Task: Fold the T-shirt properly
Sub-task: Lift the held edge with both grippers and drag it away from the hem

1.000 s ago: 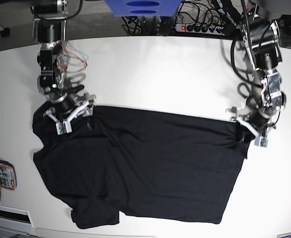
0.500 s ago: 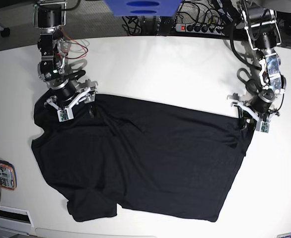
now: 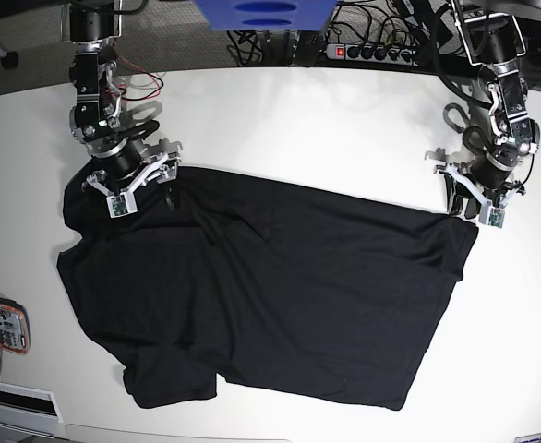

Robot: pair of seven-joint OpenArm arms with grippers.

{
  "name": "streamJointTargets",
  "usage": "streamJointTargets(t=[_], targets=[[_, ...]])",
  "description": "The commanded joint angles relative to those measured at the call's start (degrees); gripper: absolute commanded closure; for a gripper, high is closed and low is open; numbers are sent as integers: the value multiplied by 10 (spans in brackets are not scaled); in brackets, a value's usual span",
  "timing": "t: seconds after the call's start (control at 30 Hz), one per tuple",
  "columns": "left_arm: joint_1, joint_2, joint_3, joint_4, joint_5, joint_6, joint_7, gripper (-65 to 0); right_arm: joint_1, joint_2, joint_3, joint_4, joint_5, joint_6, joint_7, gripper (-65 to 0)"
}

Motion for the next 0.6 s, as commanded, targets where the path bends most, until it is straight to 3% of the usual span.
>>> streamJointTargets(t=[0.0,0.2,0.3,0.47,0.57], targets=[[-25,-9,-2,7,6,1,17,-188,-20,3,-6,-13,-37,11,-95,-565],[-61,-2,0,26,1,1,72,-189,-19,3,-5,-7,-37,11,-95,-565],[-38,35,-6,66,0,1,77,-193,-20,3,-5,11,-37,11,-95,-565],[17,41,-12,156,29,1,-1,-189,-31,3,-2,44,-37,11,-92,-565],[24,39,-22,192,111,2,-54,-189,-34,3,-5,75,-38,11,-92,-565]])
